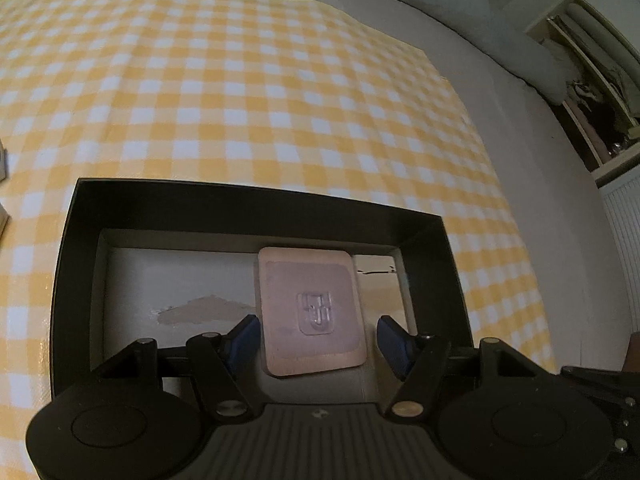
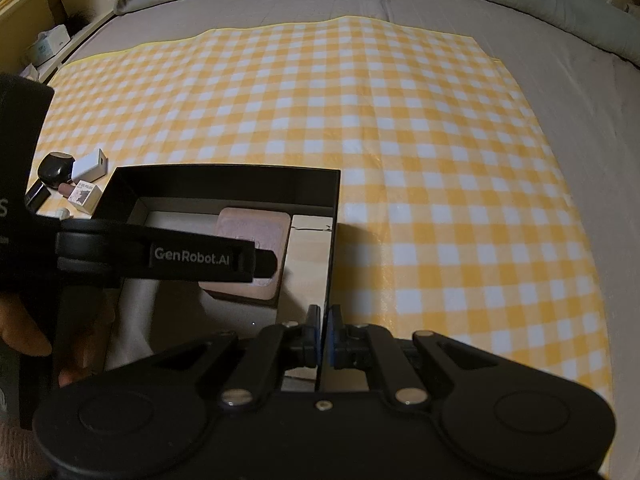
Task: Organize rigid objects
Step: 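Carry the brown coaster with the left tool into the black box and release, then move the left tool to the black round charger and close on it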
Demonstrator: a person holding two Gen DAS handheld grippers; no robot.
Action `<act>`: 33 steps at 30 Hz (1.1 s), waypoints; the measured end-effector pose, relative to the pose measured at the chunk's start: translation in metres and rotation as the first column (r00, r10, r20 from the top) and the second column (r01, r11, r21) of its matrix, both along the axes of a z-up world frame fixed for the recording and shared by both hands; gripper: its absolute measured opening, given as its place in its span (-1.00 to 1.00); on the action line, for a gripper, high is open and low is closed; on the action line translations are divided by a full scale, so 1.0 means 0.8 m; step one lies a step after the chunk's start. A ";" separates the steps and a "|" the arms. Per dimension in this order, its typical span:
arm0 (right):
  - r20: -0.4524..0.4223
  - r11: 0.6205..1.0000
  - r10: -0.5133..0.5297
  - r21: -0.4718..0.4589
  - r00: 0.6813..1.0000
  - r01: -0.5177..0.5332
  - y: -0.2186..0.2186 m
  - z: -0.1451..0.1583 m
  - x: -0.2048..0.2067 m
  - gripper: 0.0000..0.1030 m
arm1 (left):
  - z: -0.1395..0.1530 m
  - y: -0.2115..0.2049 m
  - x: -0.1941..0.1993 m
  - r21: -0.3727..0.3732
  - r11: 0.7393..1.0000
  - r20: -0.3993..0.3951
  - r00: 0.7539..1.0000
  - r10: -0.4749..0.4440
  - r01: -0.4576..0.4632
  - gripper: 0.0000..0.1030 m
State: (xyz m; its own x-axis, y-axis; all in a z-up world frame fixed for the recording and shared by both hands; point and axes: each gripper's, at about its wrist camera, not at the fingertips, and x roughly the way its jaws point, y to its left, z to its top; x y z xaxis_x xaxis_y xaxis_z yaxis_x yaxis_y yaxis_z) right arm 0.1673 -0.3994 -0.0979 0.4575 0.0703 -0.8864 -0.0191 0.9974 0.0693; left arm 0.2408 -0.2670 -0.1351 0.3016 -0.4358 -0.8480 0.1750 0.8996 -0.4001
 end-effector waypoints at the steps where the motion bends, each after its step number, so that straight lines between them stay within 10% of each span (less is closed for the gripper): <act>1: 0.000 1.000 0.000 0.000 1.000 0.000 0.000 0.000 0.000 -0.92 | 0.001 0.000 -0.002 0.000 1.000 0.002 1.000 -0.004 0.004 0.29; 19: -0.001 1.000 0.011 -0.018 1.000 -0.011 0.001 0.000 0.000 -0.92 | 0.082 0.045 -0.038 0.059 0.997 0.184 0.981 -0.062 0.052 0.93; 33: -0.004 0.998 0.044 -0.046 0.999 -0.045 0.001 0.002 0.000 -0.92 | 0.123 0.143 -0.067 0.143 0.990 0.284 0.959 -0.023 -0.019 1.00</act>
State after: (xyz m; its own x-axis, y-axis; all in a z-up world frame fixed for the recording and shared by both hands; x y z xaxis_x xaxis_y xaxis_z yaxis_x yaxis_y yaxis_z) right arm 0.1673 -0.3984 -0.0963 0.4519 0.0497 -0.8907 -0.0634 0.9977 0.0235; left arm 0.1875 -0.1524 -0.0368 0.5379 -0.3175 -0.7809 0.2645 0.9431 -0.2013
